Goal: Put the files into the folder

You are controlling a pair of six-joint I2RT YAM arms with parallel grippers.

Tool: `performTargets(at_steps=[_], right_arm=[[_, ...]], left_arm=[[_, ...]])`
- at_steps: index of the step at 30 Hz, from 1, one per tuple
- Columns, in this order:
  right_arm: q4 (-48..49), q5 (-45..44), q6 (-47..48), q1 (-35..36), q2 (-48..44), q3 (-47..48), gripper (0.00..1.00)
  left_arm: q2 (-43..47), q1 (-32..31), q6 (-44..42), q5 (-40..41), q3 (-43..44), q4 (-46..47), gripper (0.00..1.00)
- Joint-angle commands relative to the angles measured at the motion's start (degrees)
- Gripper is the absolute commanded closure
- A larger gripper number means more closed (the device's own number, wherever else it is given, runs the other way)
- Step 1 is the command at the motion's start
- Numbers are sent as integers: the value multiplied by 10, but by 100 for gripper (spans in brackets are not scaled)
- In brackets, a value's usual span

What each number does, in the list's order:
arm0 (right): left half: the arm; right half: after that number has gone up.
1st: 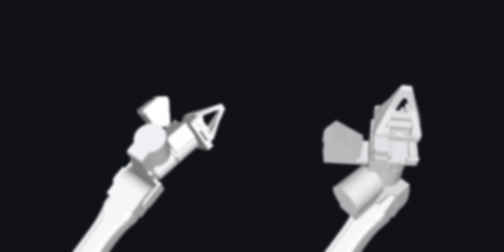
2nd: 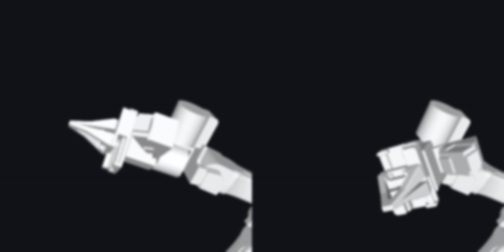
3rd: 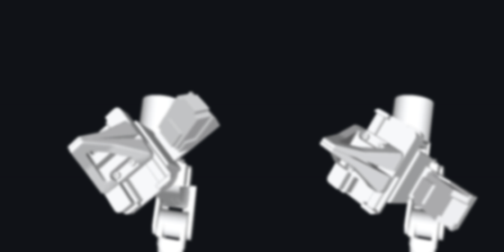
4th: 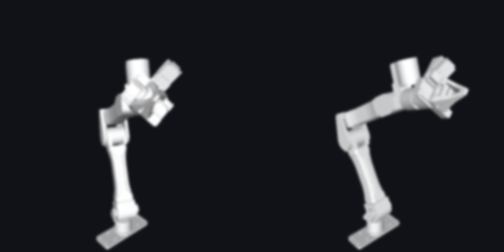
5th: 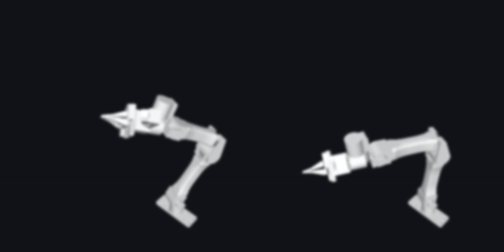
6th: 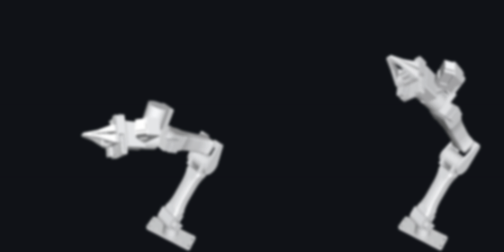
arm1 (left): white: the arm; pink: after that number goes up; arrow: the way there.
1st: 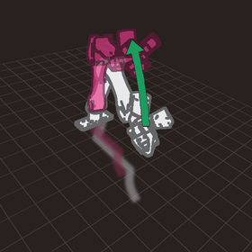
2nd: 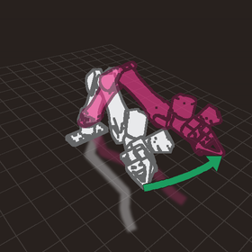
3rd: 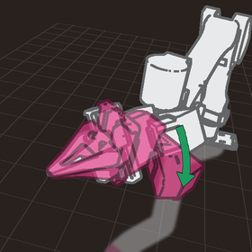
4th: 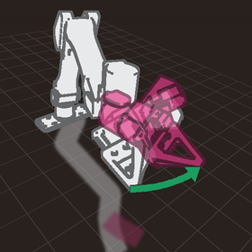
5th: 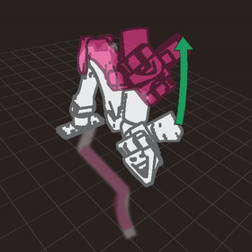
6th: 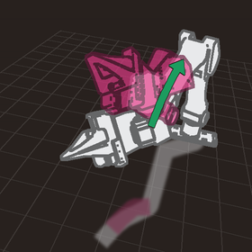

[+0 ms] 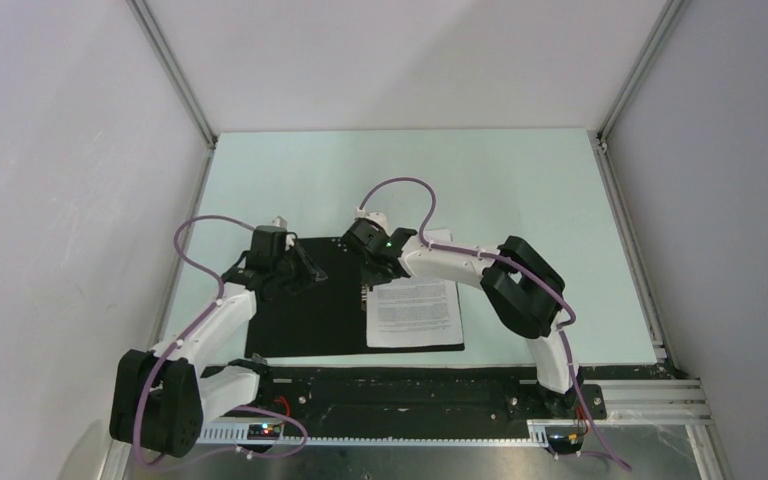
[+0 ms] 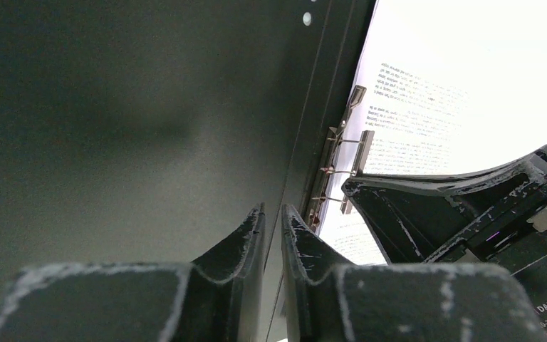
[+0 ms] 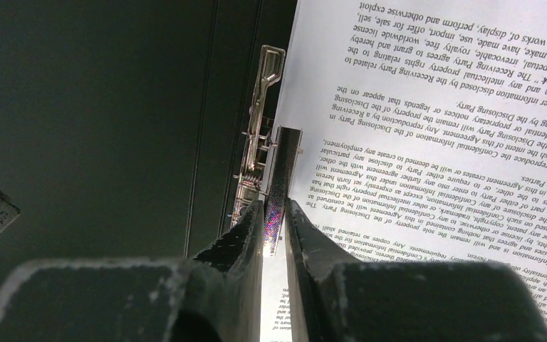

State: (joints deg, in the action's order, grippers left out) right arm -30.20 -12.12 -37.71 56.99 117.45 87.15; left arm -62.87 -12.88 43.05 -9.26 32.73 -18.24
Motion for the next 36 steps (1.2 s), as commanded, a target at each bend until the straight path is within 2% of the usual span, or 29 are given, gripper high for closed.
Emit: performTargets(at_steps=[1, 19, 36], right_arm=[[2, 5, -5, 8, -8, 1, 84], [12, 11, -25, 31, -19, -50, 85], [77, -6, -15, 41, -74, -112, 68]], left_arm=[[10, 7, -12, -5, -3, 6, 81], [-12, 7, -10, -9, 1, 19, 83], [-46, 7, 2, -22, 36, 25, 83]])
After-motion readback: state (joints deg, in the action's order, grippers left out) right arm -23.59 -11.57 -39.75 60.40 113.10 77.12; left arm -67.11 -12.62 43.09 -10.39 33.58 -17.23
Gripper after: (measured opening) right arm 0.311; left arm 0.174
